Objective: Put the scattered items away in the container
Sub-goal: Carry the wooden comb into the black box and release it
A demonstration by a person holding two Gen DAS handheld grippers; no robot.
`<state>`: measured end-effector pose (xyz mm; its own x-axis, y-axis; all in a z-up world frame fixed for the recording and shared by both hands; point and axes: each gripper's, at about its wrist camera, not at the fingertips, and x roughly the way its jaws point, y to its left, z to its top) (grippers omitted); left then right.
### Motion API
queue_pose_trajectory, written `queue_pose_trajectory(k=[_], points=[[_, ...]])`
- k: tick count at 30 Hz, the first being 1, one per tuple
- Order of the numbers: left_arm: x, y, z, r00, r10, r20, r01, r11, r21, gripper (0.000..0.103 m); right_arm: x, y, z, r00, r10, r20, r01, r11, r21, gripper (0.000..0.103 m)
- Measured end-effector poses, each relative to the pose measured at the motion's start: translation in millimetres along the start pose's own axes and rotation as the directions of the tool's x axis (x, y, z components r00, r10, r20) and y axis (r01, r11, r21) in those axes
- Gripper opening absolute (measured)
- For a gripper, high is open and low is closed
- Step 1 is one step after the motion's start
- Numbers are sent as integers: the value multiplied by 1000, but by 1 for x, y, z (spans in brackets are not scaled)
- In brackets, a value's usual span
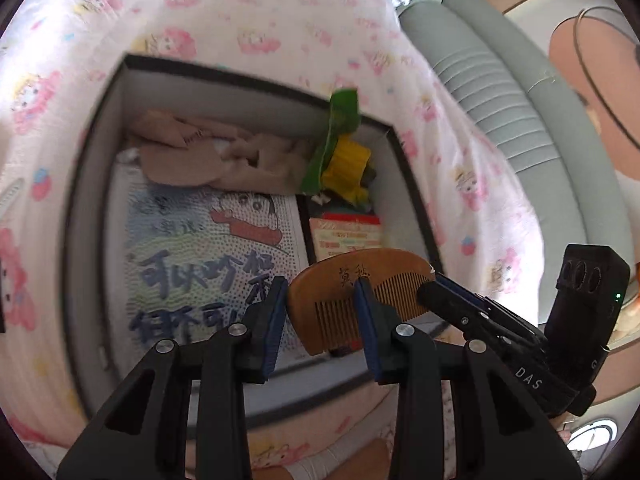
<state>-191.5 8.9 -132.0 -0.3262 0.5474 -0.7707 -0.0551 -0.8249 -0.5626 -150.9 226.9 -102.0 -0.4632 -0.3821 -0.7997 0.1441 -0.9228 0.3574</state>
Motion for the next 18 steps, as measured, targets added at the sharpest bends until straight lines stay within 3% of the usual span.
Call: queue_pose_trajectory(k=[6, 10, 15, 18], points=[[37, 10, -5, 995, 31, -93, -34, 999, -28, 36, 21, -19, -10, 994, -33, -102, 37, 999, 38, 27], [53, 6, -12, 984, 114, -138, -114, 993, 6, 33, 19, -14, -13, 993, -75, -89, 75, 997, -2, 27], [51, 4, -17, 983, 133, -125, -135, 991, -11, 33, 14, -10, -15, 984, -173, -33, 172, 984, -38, 27], [46, 8, -22, 981, 150, -124, -157, 987, -45, 33, 10, -5, -11, 984, -180, -5, 180, 982, -60, 27]])
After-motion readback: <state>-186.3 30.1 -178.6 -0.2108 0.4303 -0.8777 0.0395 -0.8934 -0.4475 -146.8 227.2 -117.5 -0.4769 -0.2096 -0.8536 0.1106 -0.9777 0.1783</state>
